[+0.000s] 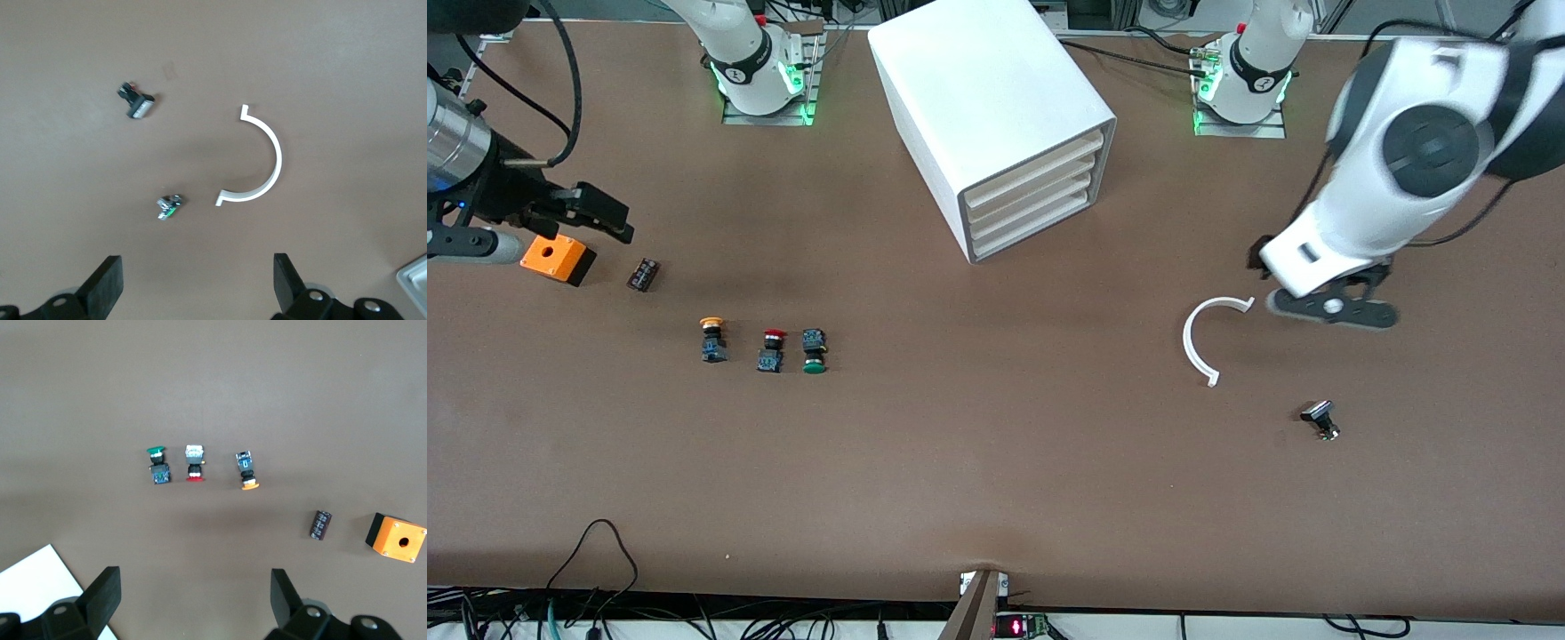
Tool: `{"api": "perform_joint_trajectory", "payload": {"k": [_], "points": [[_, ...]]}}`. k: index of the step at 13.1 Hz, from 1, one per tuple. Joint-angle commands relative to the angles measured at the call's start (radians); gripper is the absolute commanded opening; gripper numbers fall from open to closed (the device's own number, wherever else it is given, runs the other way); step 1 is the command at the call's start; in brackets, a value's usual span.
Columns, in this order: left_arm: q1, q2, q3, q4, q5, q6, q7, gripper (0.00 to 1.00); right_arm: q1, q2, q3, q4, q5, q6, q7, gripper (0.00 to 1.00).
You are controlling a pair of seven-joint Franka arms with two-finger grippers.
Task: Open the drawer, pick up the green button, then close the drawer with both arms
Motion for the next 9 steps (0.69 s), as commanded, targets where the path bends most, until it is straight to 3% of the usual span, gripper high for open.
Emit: {"api": "perform_joint_trajectory", "payload": {"k": [1,5,7,9], "points": [[0.089,-0.158,-0.005,-0.103,-0.096,0.011,0.144,0.99,-0.007,-0.029,0.014,0.0,-0.016,-0.035,0.006,0.99],[0.086,-0.174,0.102,-0.112,-0.115,0.089,0.245,0.99,-0.008,-0.048,0.002,-0.007,-0.046,-0.061,-0.023,0.99],[0.033,-0.177,0.195,-0.15,-0.223,0.09,0.256,0.99,-0.01,-0.052,0.003,-0.01,-0.059,-0.066,-0.042,0.99],[0.004,-0.182,0.249,-0.158,-0.245,0.091,0.264,0.99,-0.01,-0.052,0.003,-0.012,-0.053,-0.072,-0.051,0.99]]}}
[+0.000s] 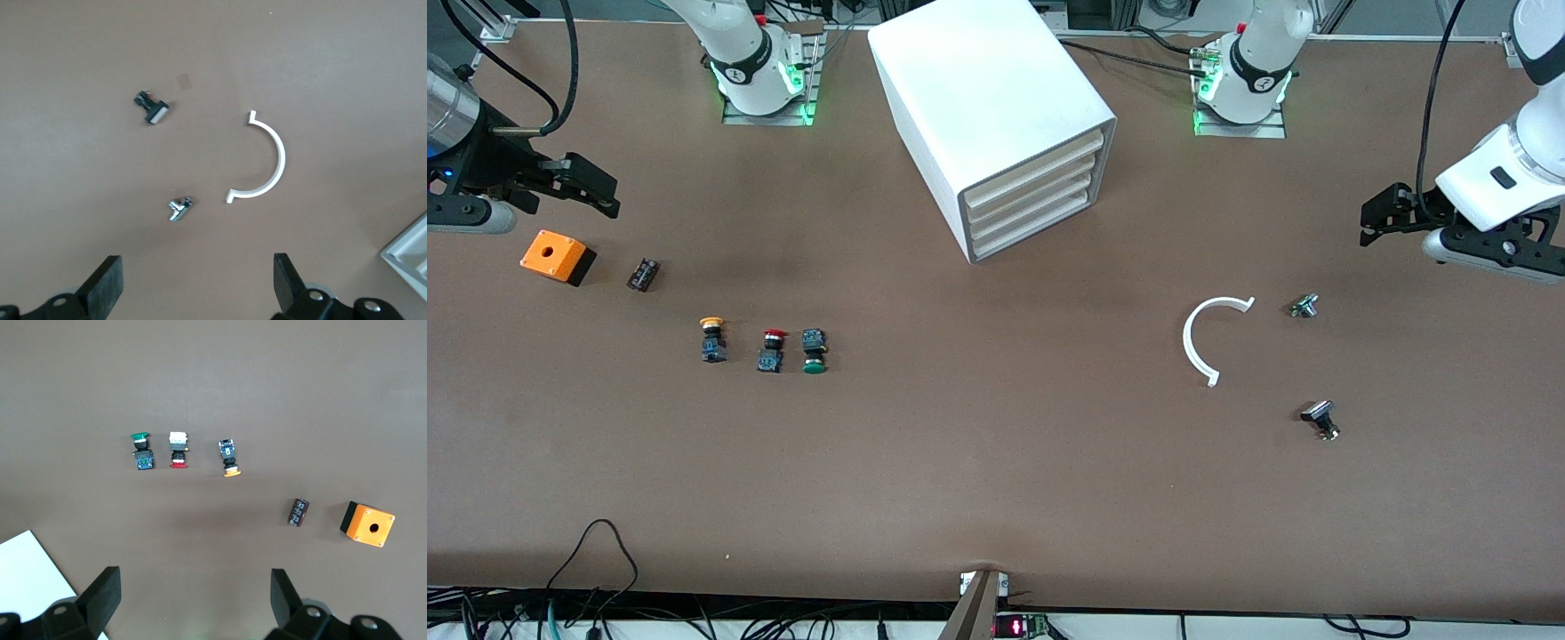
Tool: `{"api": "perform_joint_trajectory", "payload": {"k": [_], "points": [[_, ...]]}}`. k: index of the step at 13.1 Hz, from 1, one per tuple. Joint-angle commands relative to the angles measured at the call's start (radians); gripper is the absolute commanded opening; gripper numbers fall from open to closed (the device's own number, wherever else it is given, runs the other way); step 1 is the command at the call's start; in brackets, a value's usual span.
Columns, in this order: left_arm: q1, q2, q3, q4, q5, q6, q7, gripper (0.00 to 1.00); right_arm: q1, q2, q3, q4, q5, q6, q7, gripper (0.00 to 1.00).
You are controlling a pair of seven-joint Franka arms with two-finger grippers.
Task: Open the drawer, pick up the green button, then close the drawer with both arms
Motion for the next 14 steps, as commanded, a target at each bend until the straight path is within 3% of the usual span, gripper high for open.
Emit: {"api": "perform_joint_trajectory", "payload": {"k": [1,7,9,14], "points": [[-0.048,-0.024,0.055,-0.024,-0.021,0.016,0.018,0.99,-0.009,-0.019,0.004,-0.01,-0.005,-0.027,-0.027,0.99],[-0.078,-0.02,0.045,0.0,0.002,0.01,-0.042,1.0,-0.012,-0.007,-0.005,0.002,0.003,-0.029,-0.014,0.99],[-0.08,0.003,0.041,0.045,0.041,0.007,-0.042,0.99,-0.012,-0.008,-0.011,0.001,0.07,-0.029,0.031,0.99],[-0.074,0.006,0.042,0.046,0.039,0.004,-0.042,0.99,-0.006,-0.011,0.001,0.014,0.04,-0.018,0.018,0.99]]}}
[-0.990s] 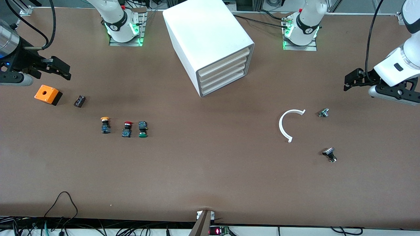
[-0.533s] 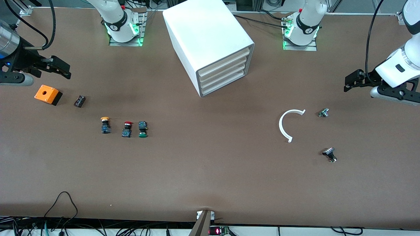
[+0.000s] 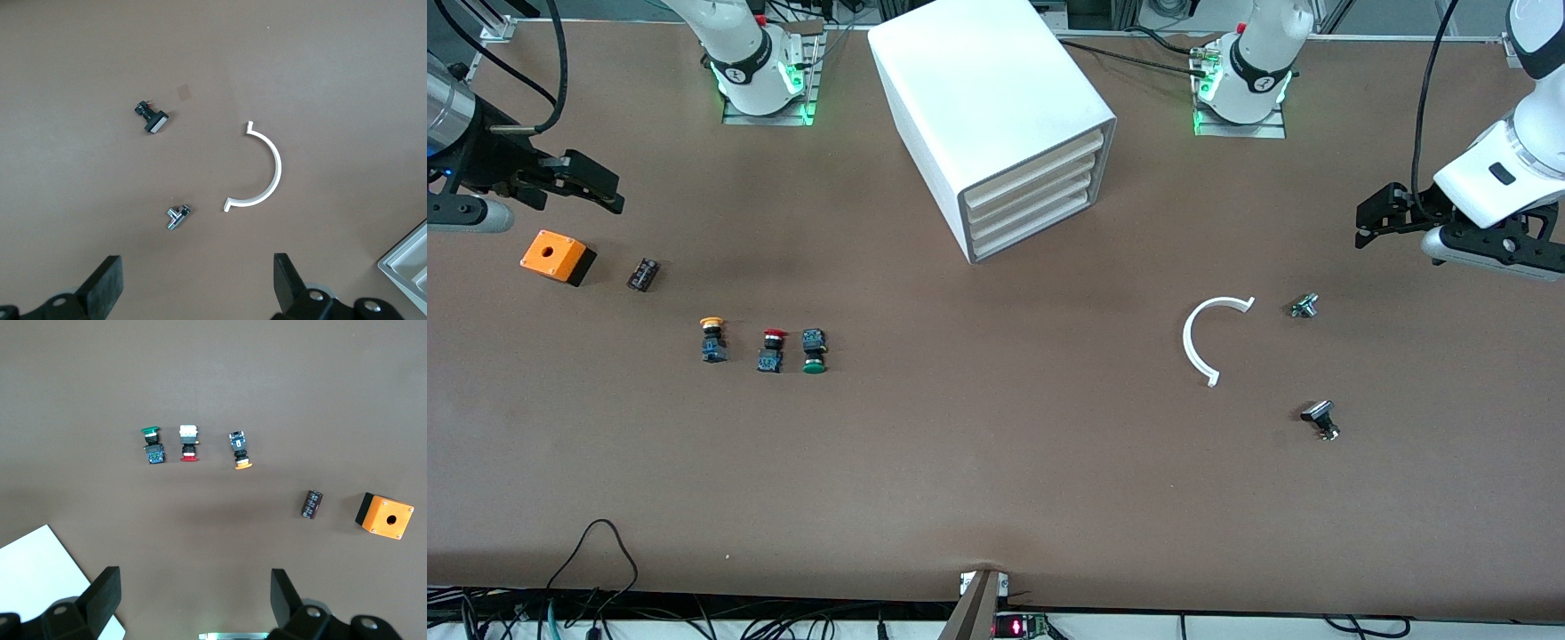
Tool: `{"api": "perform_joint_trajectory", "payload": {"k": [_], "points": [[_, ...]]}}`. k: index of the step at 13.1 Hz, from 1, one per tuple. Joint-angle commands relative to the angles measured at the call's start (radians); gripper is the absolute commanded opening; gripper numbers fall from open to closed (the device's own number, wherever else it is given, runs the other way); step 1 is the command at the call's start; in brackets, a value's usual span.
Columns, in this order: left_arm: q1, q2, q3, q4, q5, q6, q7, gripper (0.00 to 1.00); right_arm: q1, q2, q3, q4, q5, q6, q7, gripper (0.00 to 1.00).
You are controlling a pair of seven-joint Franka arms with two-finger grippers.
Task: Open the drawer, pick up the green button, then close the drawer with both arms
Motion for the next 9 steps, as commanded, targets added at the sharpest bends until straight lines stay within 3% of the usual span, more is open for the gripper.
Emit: {"api": "perform_joint_trajectory", "payload": {"k": [1,9], "points": [[-0.004,0.012,0.004,0.028,0.017,-0.012,-0.008,0.99,-0.003,-0.01,0.013,0.018,-0.01,-0.004,0.009,0.99],[-0.009,0.014,0.003,0.04,0.015,-0.049,-0.003,0.99,-0.003,-0.01,0.013,0.018,-0.015,-0.001,0.017,0.99]]}}
